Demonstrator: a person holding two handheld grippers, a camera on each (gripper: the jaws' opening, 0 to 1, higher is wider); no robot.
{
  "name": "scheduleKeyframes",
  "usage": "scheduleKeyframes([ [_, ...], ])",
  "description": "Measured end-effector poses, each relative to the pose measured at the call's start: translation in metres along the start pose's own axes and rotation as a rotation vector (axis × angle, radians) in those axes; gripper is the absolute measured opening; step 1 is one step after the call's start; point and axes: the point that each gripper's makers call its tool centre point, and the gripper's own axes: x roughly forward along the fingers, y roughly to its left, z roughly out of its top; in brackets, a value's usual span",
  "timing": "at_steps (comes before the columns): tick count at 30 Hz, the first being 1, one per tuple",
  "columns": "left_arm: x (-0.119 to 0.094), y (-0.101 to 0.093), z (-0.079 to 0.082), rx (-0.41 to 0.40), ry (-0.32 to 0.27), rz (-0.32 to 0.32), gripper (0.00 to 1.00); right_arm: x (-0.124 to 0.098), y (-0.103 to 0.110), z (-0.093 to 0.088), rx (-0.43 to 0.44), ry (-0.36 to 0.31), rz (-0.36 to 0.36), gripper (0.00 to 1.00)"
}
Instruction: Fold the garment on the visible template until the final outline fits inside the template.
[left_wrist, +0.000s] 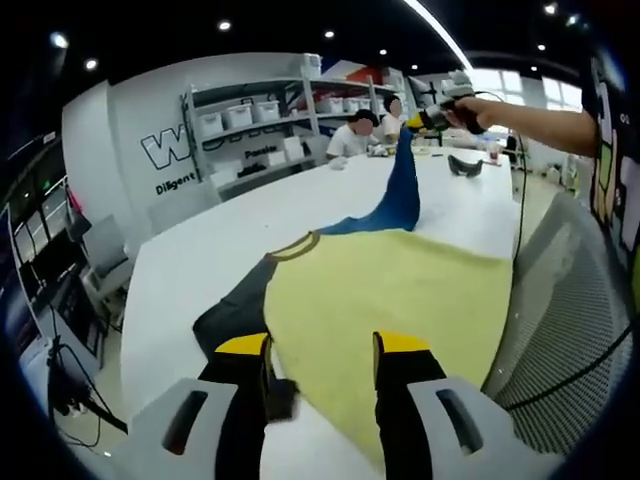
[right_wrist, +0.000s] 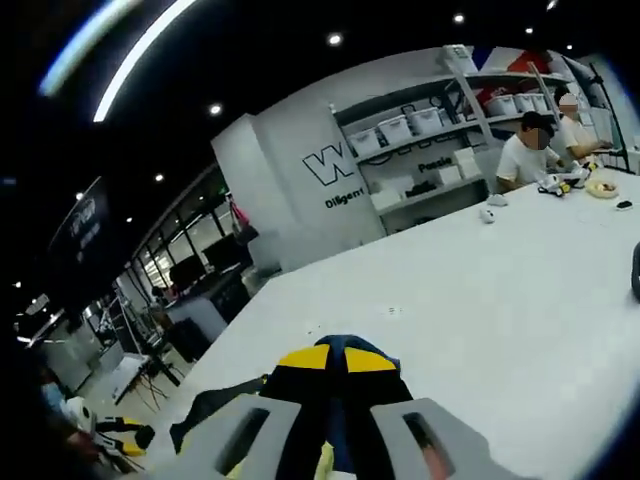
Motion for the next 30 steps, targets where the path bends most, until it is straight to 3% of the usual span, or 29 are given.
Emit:
scheduleKeyframes([
  [4, 0.001, -0.003, -0.001, -0.004, -0.006, -0.005, 0.39, 0.016, 0.031, -0.002, -0.018, 0.004, 0.073, 0.0],
  [12, 0.002, -0.005, 0.0, -0.022, -0.019, -0.006, 0.4, 0.06, 0.121, -0.017, -0.047, 0.041, 0.248, 0.0],
  [18, -0.003, 0.004, 0.001, -0.03, -0.019, 0.02, 0.41, 0.089, 0.169, -0.039, -0.088, 0.099, 0.322, 0.0],
  [20, -0.005, 0.005, 0.002, -0.027, -0.031, 0.021, 0.41, 0.097, 0.184, -0.042, -0.119, 0.089, 0.341, 0.0],
  [24, -0.005, 0.006, -0.004, -0.037, -0.014, 0.022, 0.41, 0.113, 0.214, -0.064, -0.158, 0.144, 0.403, 0.0],
  [30, -0.005, 0.004, -0.01, -0.039, -0.001, 0.012, 0.4, 0.142, 0.236, -0.107, -0.203, 0.25, 0.432, 0.0],
])
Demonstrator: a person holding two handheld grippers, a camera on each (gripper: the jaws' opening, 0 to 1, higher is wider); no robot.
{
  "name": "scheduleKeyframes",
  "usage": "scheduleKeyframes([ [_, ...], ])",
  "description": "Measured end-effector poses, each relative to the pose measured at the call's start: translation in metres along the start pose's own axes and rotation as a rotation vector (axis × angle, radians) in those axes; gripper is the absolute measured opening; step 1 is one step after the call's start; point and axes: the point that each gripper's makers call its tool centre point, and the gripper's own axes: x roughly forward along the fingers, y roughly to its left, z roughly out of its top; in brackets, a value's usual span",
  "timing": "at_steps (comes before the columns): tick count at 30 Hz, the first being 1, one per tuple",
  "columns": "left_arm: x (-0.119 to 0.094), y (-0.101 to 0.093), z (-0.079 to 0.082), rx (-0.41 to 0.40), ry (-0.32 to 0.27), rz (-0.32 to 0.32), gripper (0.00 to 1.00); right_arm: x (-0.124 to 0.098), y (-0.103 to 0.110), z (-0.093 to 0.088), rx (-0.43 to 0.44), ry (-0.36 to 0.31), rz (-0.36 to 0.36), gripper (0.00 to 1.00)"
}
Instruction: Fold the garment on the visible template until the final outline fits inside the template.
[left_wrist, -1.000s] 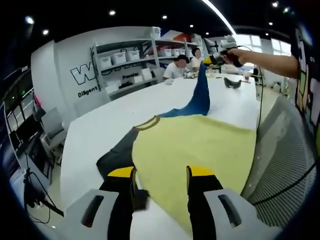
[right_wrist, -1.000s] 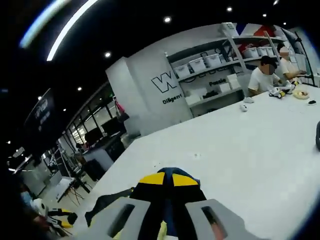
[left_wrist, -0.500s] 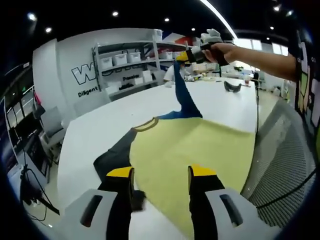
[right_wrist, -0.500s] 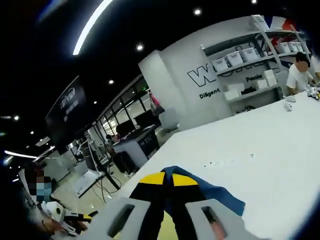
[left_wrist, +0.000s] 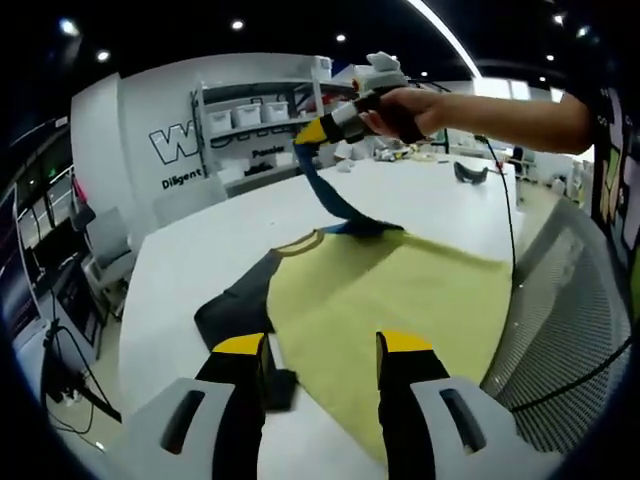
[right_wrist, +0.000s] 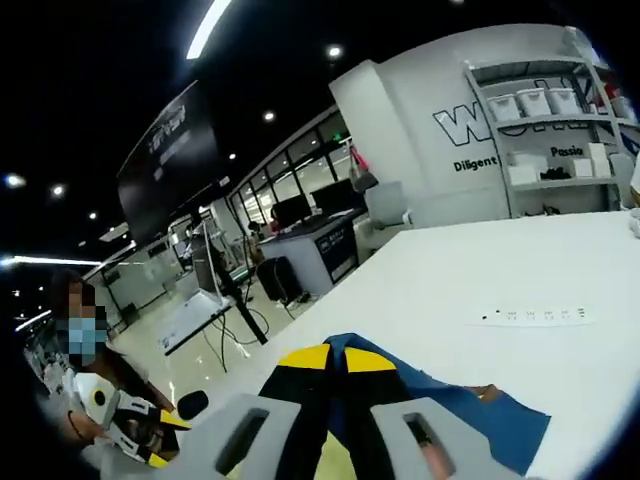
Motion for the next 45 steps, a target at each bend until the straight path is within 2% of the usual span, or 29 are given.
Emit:
scheduleKeyframes([
  [4, -0.001, -0.001, -0.002, 0.001, -0.002, -0.002, 0.4, 0.025, 0.008, -0.025, -0.002, 0.079, 0.036, 0.0],
  [6, -0.002, 0.001, -0.005, -0.015, 0.003, 0.008, 0.4, 0.037, 0.009, -0.042, -0.044, 0.129, 0.04, 0.0],
  [10, -0.004, 0.002, -0.008, -0.013, 0.009, 0.012, 0.4, 0.057, 0.011, -0.071, -0.033, 0.209, 0.046, 0.0],
  [12, -0.005, 0.002, -0.011, -0.013, 0.017, 0.013, 0.4, 0.069, 0.014, -0.087, -0.06, 0.259, 0.053, 0.0],
  [15, -0.006, 0.001, -0.013, -0.02, 0.02, 0.014, 0.4, 0.08, 0.015, -0.102, -0.087, 0.309, 0.052, 0.0],
  [26, -0.006, 0.006, -0.019, -0.022, 0.042, 0.019, 0.4, 0.104, 0.023, -0.147, -0.091, 0.428, 0.073, 0.0],
  [28, -0.004, 0.008, -0.02, -0.025, 0.048, 0.02, 0.4, 0.106, 0.028, -0.151, -0.096, 0.436, 0.088, 0.03],
  [30, -0.004, 0.009, -0.021, -0.026, 0.051, 0.02, 0.4, 0.106, 0.032, -0.152, -0.107, 0.432, 0.106, 0.11],
  [31, -0.003, 0.01, -0.022, -0.028, 0.052, 0.021, 0.4, 0.105, 0.038, -0.151, -0.123, 0.412, 0.15, 0.15],
  [33, -0.003, 0.011, -0.022, -0.031, 0.054, 0.022, 0.4, 0.104, 0.039, -0.15, -0.137, 0.388, 0.165, 0.28],
  [35, -0.002, 0.012, -0.024, -0.033, 0.056, 0.026, 0.4, 0.104, 0.034, -0.141, -0.226, 0.32, 0.164, 0.45],
  [36, -0.002, 0.013, -0.024, -0.034, 0.057, 0.026, 0.4, 0.104, 0.033, -0.139, -0.237, 0.31, 0.163, 0.49],
  [43, 0.002, 0.02, -0.041, -0.051, 0.091, 0.046, 0.4, 0.087, 0.013, -0.142, -0.345, 0.353, 0.128, 0.49],
  [45, 0.003, 0.024, -0.046, -0.054, 0.11, 0.059, 0.39, 0.08, 0.013, -0.135, -0.378, 0.318, 0.117, 0.49],
])
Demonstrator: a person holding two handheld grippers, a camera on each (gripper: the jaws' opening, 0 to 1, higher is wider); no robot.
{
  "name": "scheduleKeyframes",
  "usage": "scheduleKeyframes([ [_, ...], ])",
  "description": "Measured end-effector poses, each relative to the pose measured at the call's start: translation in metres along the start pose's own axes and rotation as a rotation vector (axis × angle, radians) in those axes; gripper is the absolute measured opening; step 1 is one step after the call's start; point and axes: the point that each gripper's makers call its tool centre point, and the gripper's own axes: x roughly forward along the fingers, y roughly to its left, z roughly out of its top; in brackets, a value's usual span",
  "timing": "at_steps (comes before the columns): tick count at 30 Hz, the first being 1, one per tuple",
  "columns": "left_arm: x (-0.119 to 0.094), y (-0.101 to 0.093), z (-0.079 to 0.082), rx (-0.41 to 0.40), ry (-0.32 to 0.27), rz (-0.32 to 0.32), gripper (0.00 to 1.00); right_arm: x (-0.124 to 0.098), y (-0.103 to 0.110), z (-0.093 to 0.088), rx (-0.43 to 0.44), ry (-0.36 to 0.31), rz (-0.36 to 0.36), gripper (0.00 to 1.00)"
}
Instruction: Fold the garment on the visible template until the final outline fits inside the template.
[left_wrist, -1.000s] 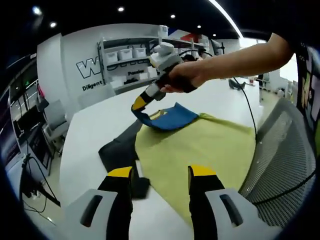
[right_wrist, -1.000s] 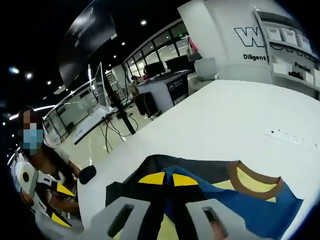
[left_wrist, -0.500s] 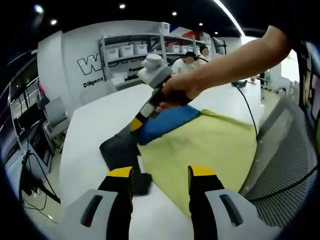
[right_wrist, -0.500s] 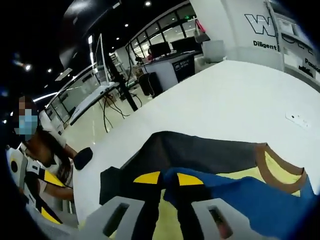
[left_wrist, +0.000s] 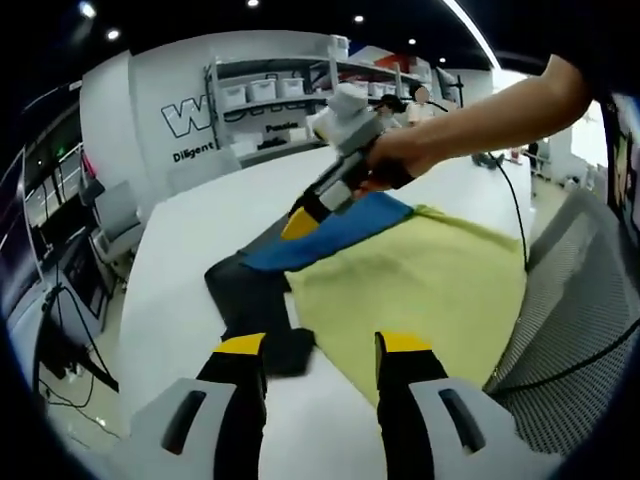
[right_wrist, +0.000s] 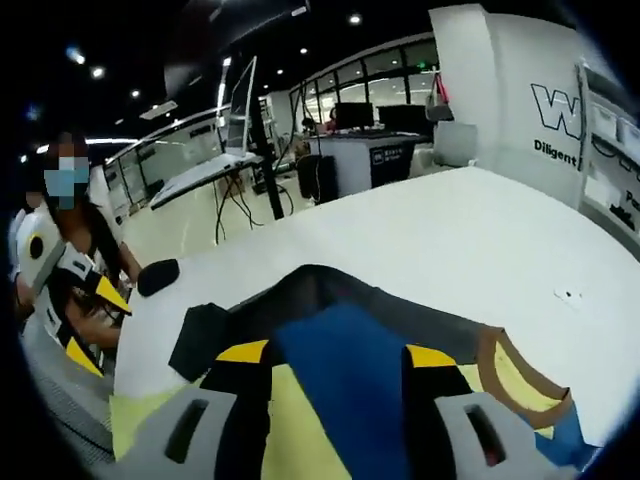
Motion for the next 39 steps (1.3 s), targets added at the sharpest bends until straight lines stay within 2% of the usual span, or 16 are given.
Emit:
scheduleKeyframes([
  [2, 0.002, 0.007, -0.009, -0.013, 0.029, 0.016, 0.39, -0.008, 0.002, 0.003, 0.011, -0.017, 0.0, 0.49],
  [8, 0.007, 0.017, -0.017, -0.037, 0.048, 0.04, 0.39, -0.032, 0.004, 0.017, -0.021, -0.064, -0.048, 0.51],
  [11, 0.011, 0.023, -0.019, -0.056, 0.057, 0.051, 0.38, -0.044, 0.008, 0.021, -0.008, -0.085, -0.064, 0.51],
  [20, 0.03, 0.034, -0.015, -0.101, 0.065, 0.061, 0.35, -0.074, 0.018, 0.018, -0.004, -0.11, -0.114, 0.52],
  [23, 0.038, 0.039, -0.02, -0.073, 0.087, 0.064, 0.35, -0.087, 0.02, 0.018, 0.004, -0.127, -0.129, 0.53],
  [28, 0.046, 0.042, -0.025, -0.094, 0.103, 0.055, 0.35, -0.11, 0.023, 0.017, 0.007, -0.143, -0.162, 0.54],
  [32, 0.052, 0.044, -0.033, -0.062, 0.125, 0.052, 0.35, -0.124, 0.022, 0.013, 0.035, -0.158, -0.181, 0.54],
  [39, 0.058, 0.045, -0.042, -0.047, 0.15, 0.049, 0.31, -0.154, 0.021, 0.004, 0.064, -0.177, -0.236, 0.54],
])
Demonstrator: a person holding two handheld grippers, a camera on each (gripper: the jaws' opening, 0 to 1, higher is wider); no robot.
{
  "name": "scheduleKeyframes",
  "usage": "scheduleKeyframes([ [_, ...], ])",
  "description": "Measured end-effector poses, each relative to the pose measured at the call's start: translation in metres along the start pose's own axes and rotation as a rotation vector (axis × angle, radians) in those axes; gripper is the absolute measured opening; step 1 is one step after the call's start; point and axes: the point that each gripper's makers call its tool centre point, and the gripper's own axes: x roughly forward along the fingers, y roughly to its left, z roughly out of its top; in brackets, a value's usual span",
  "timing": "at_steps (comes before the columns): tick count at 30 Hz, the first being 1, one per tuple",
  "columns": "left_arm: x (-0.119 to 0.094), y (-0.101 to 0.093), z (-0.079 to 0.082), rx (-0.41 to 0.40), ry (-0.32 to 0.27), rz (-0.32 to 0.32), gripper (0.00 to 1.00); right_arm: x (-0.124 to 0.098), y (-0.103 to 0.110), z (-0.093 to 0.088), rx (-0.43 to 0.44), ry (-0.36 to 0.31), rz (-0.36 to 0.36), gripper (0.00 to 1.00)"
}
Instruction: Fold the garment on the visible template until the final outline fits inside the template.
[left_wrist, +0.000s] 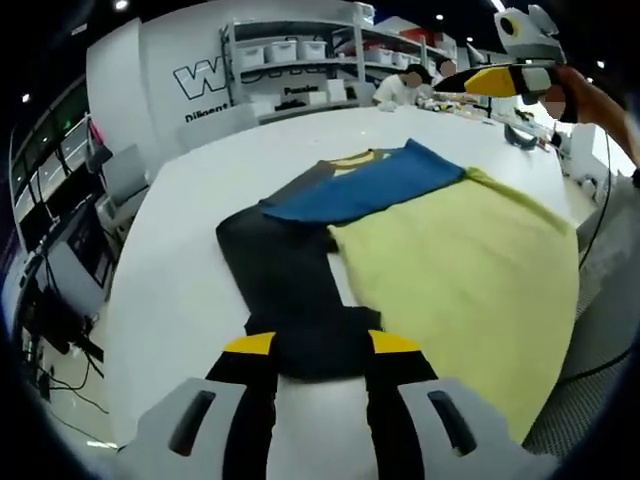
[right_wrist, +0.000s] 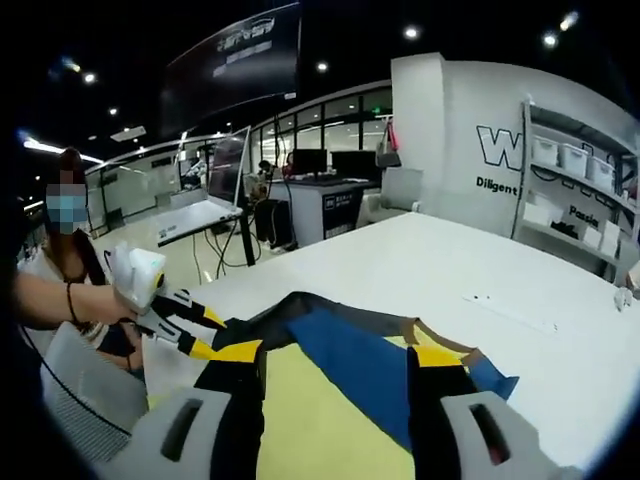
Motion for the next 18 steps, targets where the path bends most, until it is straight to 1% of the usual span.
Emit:
scheduleKeyframes([
  [1, 0.002, 0.0, -0.001, 0.004, 0.003, -0.001, 0.29, -0.005, -0.002, -0.001, 0.002, -0.002, -0.01, 0.54],
  [2, 0.004, -0.003, -0.002, 0.017, 0.007, -0.017, 0.26, -0.012, -0.005, -0.002, 0.006, -0.005, -0.026, 0.54],
  [4, 0.007, -0.008, -0.002, 0.02, 0.017, -0.049, 0.18, -0.023, -0.012, -0.007, 0.025, -0.002, -0.055, 0.54],
  [5, 0.008, -0.01, -0.002, 0.022, 0.017, -0.054, 0.15, -0.028, -0.015, -0.01, 0.033, 0.0, -0.068, 0.54],
  [7, 0.009, -0.009, 0.0, 0.038, 0.006, -0.045, 0.15, -0.036, -0.02, -0.015, 0.044, 0.002, -0.087, 0.54],
  [10, 0.01, -0.009, 0.001, 0.038, 0.007, -0.049, 0.14, -0.046, -0.023, -0.023, 0.05, 0.016, -0.106, 0.54],
  [12, 0.01, -0.014, 0.0, 0.055, 0.015, -0.083, 0.02, -0.053, -0.024, -0.028, 0.058, 0.018, -0.122, 0.54],
  [13, 0.011, -0.008, 0.001, 0.1, 0.013, -0.052, 0.01, -0.057, -0.024, -0.031, 0.065, 0.019, -0.129, 0.54],
  [14, 0.011, -0.013, 0.001, 0.082, 0.011, -0.068, 0.01, -0.059, -0.025, -0.034, 0.07, 0.023, -0.134, 0.54],
  [18, 0.007, -0.007, 0.0, 0.021, 0.004, -0.061, 0.01, -0.066, -0.026, -0.042, 0.08, 0.035, -0.148, 0.54],
])
